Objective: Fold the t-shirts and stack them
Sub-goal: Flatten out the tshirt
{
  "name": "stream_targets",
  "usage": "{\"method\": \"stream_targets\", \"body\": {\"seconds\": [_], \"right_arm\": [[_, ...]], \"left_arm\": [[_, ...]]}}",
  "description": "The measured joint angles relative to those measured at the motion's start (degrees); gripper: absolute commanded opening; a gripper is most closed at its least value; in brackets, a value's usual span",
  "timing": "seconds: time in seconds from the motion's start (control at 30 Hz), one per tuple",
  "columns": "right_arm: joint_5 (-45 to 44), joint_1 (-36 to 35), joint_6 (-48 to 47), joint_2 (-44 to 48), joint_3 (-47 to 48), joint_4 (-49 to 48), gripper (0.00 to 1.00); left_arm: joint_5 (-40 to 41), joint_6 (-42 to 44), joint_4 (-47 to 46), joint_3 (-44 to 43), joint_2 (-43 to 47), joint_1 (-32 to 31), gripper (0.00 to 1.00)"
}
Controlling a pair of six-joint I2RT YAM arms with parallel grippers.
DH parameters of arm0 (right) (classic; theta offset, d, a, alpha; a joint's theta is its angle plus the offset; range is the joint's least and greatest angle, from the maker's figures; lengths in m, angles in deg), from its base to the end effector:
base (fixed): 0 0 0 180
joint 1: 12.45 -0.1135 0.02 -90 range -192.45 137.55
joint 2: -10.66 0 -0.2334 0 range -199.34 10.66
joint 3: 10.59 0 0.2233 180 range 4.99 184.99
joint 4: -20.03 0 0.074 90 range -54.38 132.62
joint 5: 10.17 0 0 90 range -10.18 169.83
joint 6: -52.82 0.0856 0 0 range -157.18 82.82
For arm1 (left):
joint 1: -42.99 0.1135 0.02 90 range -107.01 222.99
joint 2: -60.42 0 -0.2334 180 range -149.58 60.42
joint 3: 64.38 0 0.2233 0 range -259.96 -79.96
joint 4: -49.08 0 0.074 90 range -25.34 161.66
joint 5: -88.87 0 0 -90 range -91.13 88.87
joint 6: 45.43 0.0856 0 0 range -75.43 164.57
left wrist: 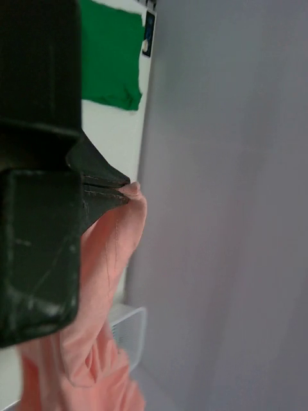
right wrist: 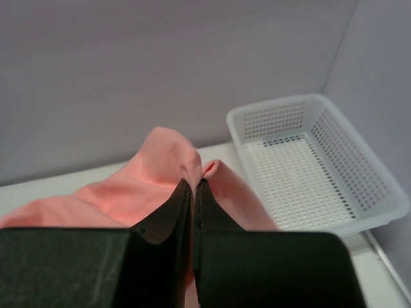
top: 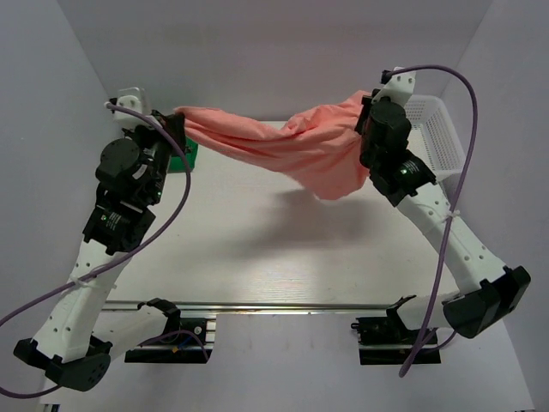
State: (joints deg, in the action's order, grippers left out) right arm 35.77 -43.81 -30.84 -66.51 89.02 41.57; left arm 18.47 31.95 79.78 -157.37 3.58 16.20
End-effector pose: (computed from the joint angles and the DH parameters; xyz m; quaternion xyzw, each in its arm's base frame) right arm 0.2957 0.1105 0.4284 0.1201 0.6928 -0.0356 0.7102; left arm 0.2152 -0.0765 0.4553 -0.0432 0.6733 -0.1381 0.7250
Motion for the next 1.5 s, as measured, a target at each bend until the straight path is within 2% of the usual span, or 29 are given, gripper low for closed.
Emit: {"method": "stream_targets", "body": {"seconds": [0.2,0.37,0.6,0.77,0.97,1.07,1.23,1.3,1.33,1.37,1.4,1.47,1.5], "right_arm": [[-2.36,-0.07,-7.08,5.25,1.33,-1.97,0.0],[1.6,-0.22,-11.04,12.5,2.21,-2.21,0.0],[12.5,-0.59,-12.15,24.17,2.86,1.2,0.0],[16.96,-0.59,-12.15,27.87,3.69,2.47,0.0],[17.59,-0.55,-12.31,25.07,4.68,3.15,0.0],[17.38,-0.35,-11.89,20.92,2.75,1.99,0.0],[16.39,0.17,-9.84,8.87,-2.95,-0.2,0.0],[16.63,0.52,-8.92,-0.52,-3.19,-0.39,0.0],[17.38,0.66,-8.33,-5.16,-3.19,-0.52,0.1],[18.08,0.96,-7.65,-10.62,-3.13,-0.02,0.49],[18.38,1.25,-6.88,-15.98,-1.9,1.22,0.7],[19.15,1.81,-5.97,-28.35,3.74,5.42,0.9],[19.37,2.03,-5.25,-33.07,6.56,7.32,0.9]], "left_arm": [[8.61,1.25,1.6,-6.36,0.17,0.04,0.0],[11.1,2.25,2.95,-8.15,2.25,0.0,0.0],[7.89,2.29,3.13,-9.35,8.83,-0.11,0.0],[3.26,1.27,3.96,-10.34,11.45,-0.07,0.0],[1.99,-0.28,3.52,-7.93,10.73,0.13,0.0],[2.51,-2.25,3.04,-5.14,7.1,0.42,0.0],[5.05,-8.96,3.1,3.41,-7.96,1.4,0.0],[5.2,-11.91,4.2,7.45,-17.16,2.23,0.0],[5.11,-13.29,5.11,9.16,-21.73,2.86,0.0],[5.03,-14.47,6.03,10.49,-25.92,3.54,0.0],[4.98,-15.65,7.72,11.3,-29.9,4.35,0.0],[4.61,-17.77,11.06,11.23,-37.88,6.23,0.0],[4.46,-18.51,12.2,10.84,-40.96,6.97,0.0]]}}
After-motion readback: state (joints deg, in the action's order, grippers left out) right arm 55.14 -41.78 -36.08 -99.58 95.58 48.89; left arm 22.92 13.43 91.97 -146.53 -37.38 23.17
